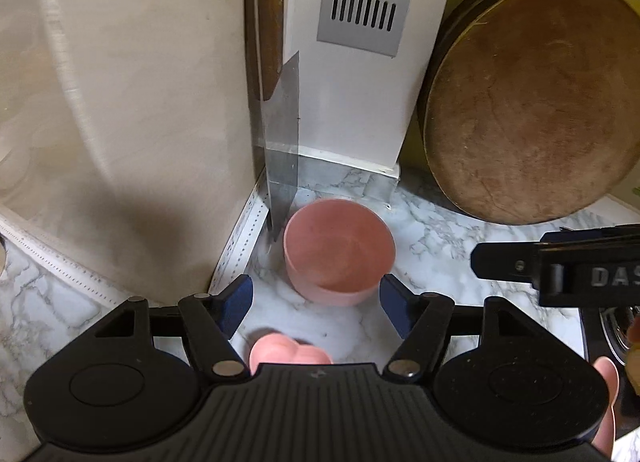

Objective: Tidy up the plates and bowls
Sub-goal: 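Reach both grippers to the pink bowl and close on its rim, then lift the pink bowl with both grippers and carry it toward the stack, then lower the pink bowl into the cream bowl and open both grippers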

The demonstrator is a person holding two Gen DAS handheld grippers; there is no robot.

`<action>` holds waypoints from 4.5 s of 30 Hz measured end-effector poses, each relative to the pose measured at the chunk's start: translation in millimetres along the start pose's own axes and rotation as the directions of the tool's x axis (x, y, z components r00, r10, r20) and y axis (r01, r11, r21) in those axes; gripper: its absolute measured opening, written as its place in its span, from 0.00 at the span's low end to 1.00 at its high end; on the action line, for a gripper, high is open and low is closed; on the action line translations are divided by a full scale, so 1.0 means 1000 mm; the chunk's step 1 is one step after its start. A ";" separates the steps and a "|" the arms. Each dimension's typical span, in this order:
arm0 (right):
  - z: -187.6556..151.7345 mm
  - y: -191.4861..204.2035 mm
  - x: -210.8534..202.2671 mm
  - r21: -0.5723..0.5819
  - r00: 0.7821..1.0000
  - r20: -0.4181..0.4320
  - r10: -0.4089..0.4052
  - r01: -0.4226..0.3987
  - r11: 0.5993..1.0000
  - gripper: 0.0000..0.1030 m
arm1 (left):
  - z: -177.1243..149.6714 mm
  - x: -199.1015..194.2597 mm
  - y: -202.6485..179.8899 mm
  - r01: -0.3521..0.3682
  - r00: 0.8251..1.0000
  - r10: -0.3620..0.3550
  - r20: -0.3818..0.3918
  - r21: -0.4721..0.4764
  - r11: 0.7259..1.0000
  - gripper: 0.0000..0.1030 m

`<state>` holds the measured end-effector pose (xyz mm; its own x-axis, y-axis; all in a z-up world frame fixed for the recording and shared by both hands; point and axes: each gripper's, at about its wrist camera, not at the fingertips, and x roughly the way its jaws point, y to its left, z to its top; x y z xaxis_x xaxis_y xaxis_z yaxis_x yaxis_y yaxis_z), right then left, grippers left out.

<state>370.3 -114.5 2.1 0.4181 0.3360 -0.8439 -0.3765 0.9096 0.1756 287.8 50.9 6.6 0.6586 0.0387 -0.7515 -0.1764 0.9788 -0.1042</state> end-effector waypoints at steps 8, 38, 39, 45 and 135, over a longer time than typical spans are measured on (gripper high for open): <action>0.003 -0.003 0.044 0.007 0.998 -0.056 0.007 -0.007 1.000 0.72 | 0.013 0.042 -0.005 -0.038 0.999 0.038 -0.034 -0.007 0.999 0.68; -0.004 -0.006 0.124 0.033 0.983 -0.164 0.077 -0.073 0.997 0.17 | 0.007 0.122 0.015 -0.089 0.988 0.081 -0.134 -0.060 0.994 0.25; -0.005 -0.005 0.124 0.028 0.983 -0.165 0.077 -0.073 0.997 0.15 | 0.008 0.123 0.015 -0.091 0.987 0.082 -0.136 -0.059 0.994 0.22; -0.006 0.002 0.121 0.000 0.985 -0.164 0.056 -0.056 0.998 0.11 | 0.006 0.122 0.017 -0.077 0.987 0.064 -0.148 -0.084 0.994 0.12; -0.207 0.039 -0.073 0.030 0.993 -0.115 0.017 -0.014 0.999 0.12 | -0.156 -0.077 -0.024 0.053 0.982 -0.029 -0.184 0.131 0.990 0.11</action>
<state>154.3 -154.0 -34.7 0.3135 0.3212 -0.8936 -0.3576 0.9117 0.2022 127.4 -7.3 -34.6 0.5173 -0.0271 -0.8554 -0.0440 0.9973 -0.0581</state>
